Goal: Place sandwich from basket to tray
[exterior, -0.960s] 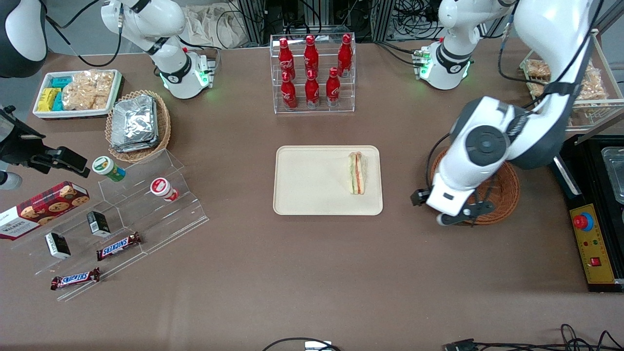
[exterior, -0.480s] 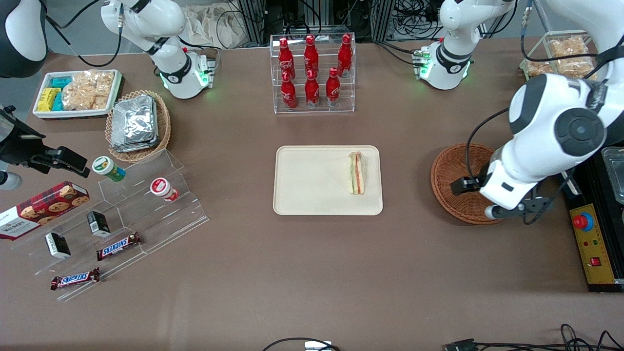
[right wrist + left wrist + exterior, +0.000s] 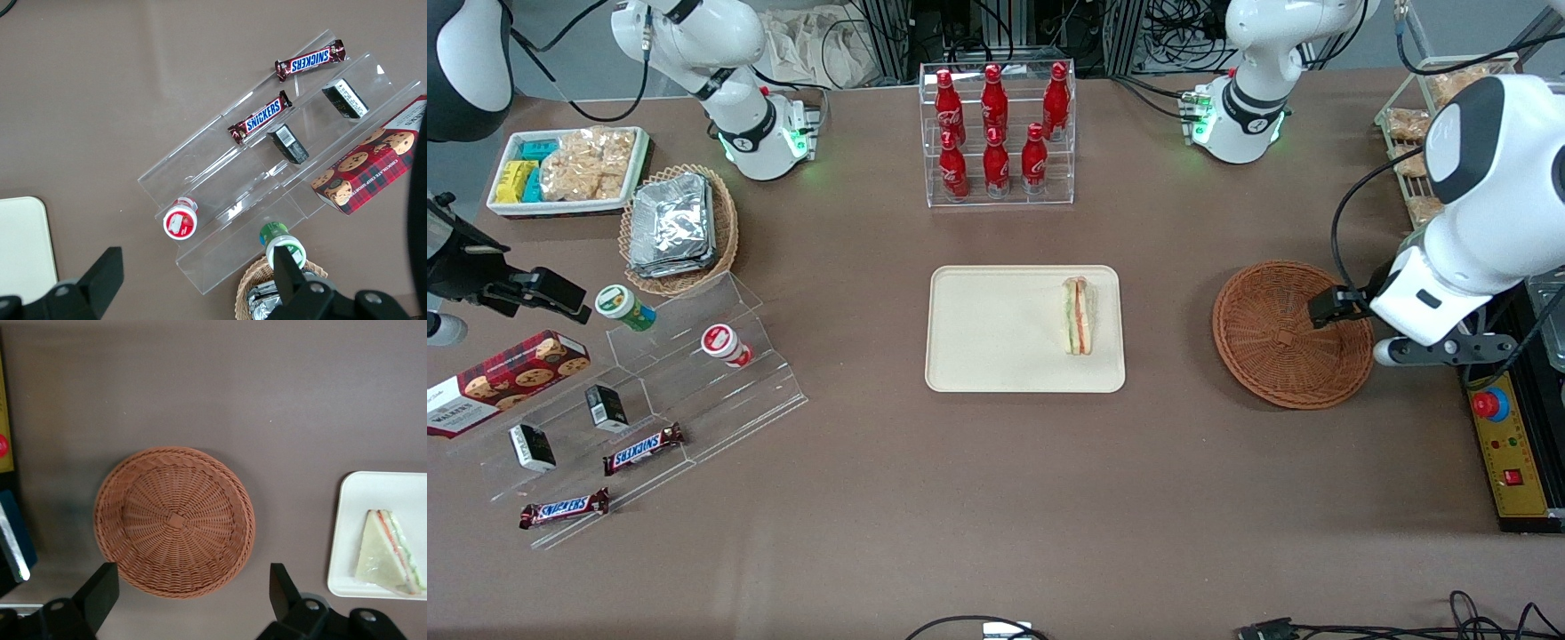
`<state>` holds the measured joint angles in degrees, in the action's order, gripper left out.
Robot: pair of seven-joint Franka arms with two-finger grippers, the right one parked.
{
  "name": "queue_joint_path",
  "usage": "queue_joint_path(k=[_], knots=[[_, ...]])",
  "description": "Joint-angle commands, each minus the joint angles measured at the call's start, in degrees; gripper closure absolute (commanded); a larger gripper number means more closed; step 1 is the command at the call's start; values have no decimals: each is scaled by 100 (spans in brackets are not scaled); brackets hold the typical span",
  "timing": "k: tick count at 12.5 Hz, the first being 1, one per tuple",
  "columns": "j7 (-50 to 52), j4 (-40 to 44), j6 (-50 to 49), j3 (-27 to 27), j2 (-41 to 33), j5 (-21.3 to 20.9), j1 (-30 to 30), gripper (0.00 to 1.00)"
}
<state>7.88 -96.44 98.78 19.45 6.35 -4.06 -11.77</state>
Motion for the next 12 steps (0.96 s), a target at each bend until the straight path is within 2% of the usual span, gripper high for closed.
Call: queue_joint_path(k=[1, 4, 12], knots=[[-356, -16, -245, -511, -335, 160, 411, 0], [-900, -15, -639, -863, -652, 336, 509, 0], [-955, 160, -1071, -943, -864, 274, 667, 0]])
